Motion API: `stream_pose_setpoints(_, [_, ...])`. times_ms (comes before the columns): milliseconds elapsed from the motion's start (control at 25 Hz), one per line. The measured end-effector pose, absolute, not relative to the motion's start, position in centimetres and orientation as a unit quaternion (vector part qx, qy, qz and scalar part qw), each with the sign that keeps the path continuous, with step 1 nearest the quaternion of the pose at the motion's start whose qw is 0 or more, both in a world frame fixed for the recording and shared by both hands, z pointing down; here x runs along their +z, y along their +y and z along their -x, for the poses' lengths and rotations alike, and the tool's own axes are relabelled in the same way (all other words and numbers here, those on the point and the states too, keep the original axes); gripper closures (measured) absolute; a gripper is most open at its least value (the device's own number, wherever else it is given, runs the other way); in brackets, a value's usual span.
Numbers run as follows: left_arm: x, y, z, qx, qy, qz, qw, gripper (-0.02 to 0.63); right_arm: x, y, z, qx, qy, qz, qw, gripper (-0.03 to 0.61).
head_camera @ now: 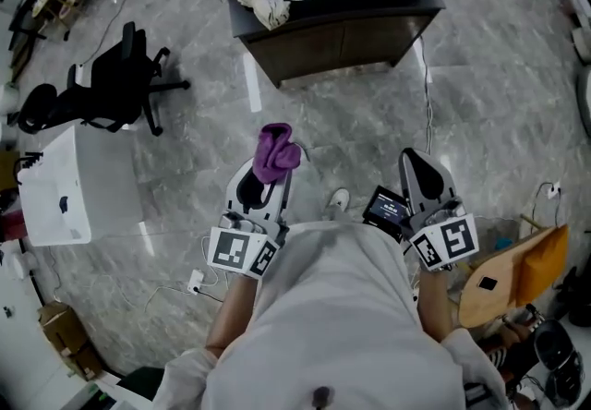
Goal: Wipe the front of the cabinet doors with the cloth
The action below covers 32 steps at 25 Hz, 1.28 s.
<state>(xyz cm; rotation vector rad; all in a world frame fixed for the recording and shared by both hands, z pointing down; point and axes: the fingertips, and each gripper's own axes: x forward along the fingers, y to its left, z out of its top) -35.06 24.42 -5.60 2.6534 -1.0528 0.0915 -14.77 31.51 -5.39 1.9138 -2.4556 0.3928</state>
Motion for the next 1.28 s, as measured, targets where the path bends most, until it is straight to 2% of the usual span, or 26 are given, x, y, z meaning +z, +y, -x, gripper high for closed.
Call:
stream_pose_setpoints(360, [-3.9, 11.3, 30.2, 0.032, -0.302, -0.940, 0.153, 0.462, -4.7, 23.2, 11.1, 0.152, -0.738, -0.656, 0.037, 0.552])
stream_pose_setpoints(560, [-2.0, 4.9, 29.0, 0.053, -0.270, -0.948, 0.163, 0.462, -3.4, 17.0, 11.1, 0.134, -0.755, -0.633, 0.104, 0.552])
stream_pose_setpoints(760, [1.5, 2.1, 26.9, 0.114, -0.227, -0.955, 0.153, 0.462, -1.7, 11.5, 9.4, 0.118, -0.770, -0.612, 0.137, 0.551])
stream_pose_setpoints(1000, [6.4, -0.2, 22.3, 0.128, -0.239, -0.944, 0.191, 0.462, 4.2, 6.3, 6.6, 0.128, -0.804, -0.559, 0.160, 0.552])
stream_pose_setpoints(1280, [16.9, -2.4, 14.2, 0.164, -0.282, -0.921, 0.212, 0.462, 14.2, 1.5, 2.9, 0.173, -0.832, -0.510, 0.134, 0.551])
